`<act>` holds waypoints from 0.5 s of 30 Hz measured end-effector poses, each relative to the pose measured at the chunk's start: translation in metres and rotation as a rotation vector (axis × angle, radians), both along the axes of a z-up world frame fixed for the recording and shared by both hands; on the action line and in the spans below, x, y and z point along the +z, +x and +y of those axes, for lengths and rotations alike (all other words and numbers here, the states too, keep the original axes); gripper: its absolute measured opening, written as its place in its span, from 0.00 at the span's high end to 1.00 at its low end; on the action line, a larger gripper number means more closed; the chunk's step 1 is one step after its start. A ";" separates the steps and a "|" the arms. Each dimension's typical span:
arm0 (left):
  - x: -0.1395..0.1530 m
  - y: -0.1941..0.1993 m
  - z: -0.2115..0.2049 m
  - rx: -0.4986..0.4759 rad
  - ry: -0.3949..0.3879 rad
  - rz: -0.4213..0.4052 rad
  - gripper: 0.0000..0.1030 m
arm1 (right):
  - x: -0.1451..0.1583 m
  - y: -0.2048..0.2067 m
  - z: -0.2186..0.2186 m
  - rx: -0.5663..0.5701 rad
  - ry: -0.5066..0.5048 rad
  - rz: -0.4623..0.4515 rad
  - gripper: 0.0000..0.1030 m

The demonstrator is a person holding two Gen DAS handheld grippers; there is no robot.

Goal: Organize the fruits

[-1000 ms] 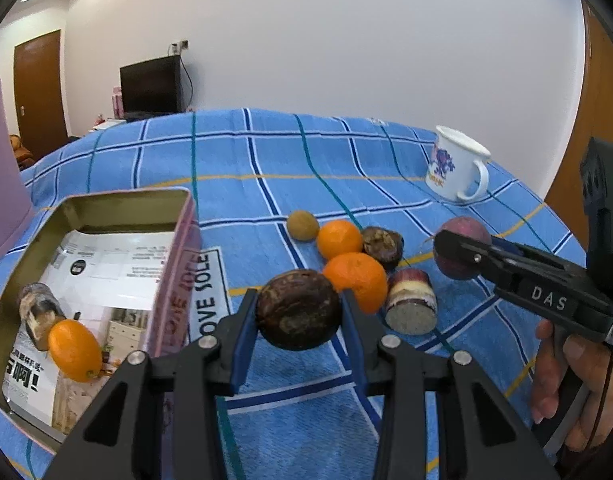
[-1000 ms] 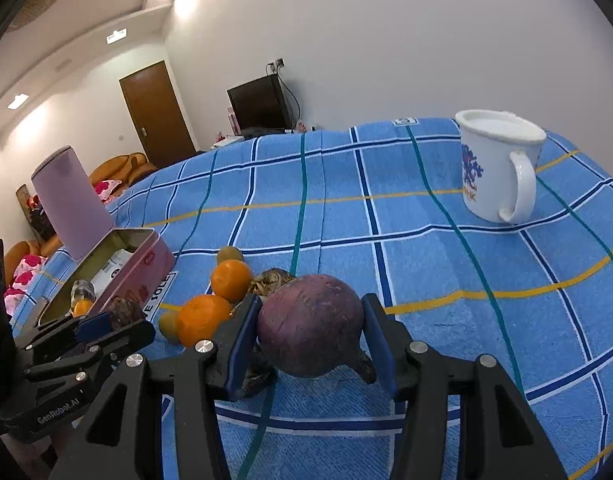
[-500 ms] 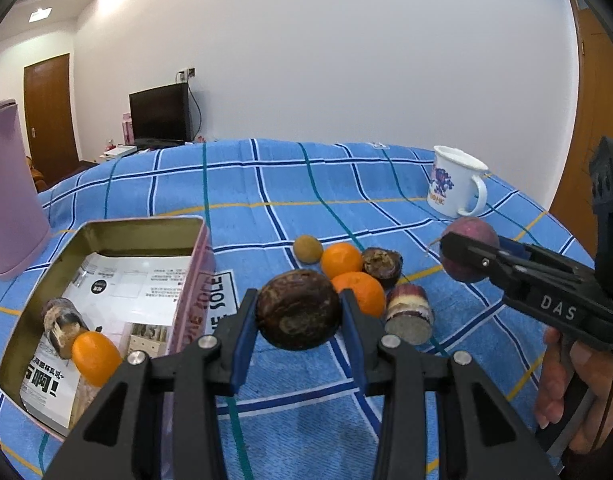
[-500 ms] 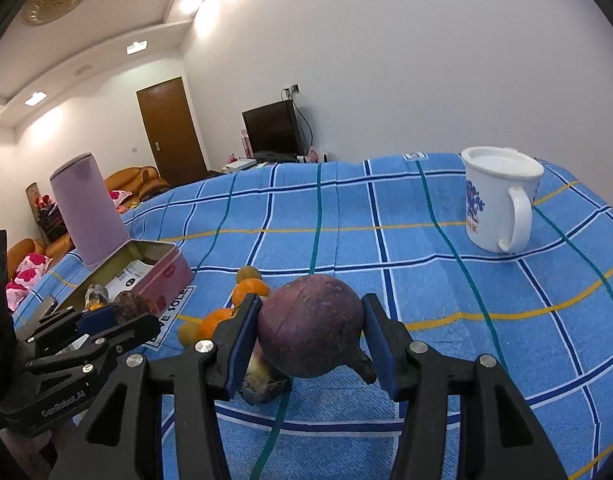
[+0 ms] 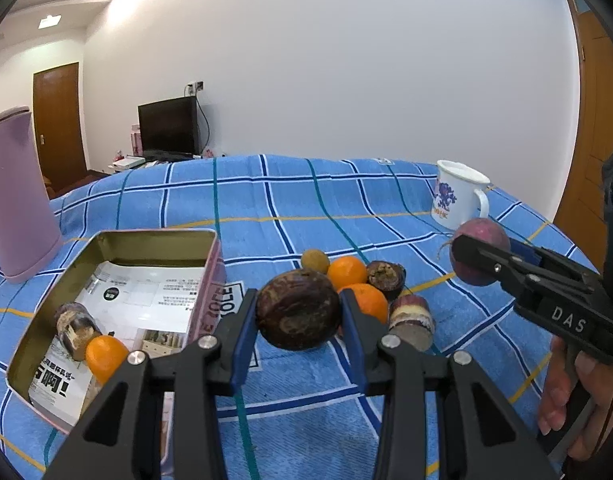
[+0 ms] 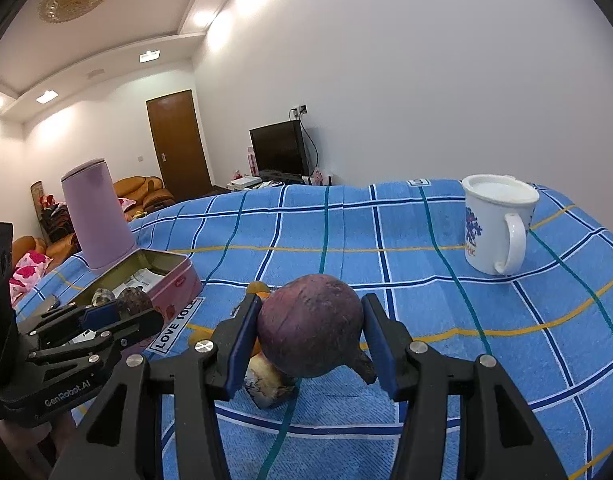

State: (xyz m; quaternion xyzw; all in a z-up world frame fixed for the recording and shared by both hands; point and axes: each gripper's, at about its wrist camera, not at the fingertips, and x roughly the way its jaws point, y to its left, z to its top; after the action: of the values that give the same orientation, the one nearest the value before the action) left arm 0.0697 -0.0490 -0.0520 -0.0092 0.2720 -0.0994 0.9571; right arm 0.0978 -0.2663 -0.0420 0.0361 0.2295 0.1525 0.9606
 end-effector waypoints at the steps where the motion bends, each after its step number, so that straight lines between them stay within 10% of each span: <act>1: 0.000 -0.001 0.000 0.001 -0.001 -0.003 0.60 | 0.000 -0.001 0.000 0.000 -0.002 -0.004 0.49; 15: 0.005 -0.008 0.004 0.038 -0.001 -0.052 0.60 | 0.004 -0.011 0.003 0.004 -0.010 -0.057 0.49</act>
State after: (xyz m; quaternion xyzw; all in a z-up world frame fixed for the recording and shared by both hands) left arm 0.0618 -0.0451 -0.0474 -0.0122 0.2470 -0.0814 0.9655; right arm 0.0868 -0.2631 -0.0380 0.0264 0.2028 0.1543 0.9666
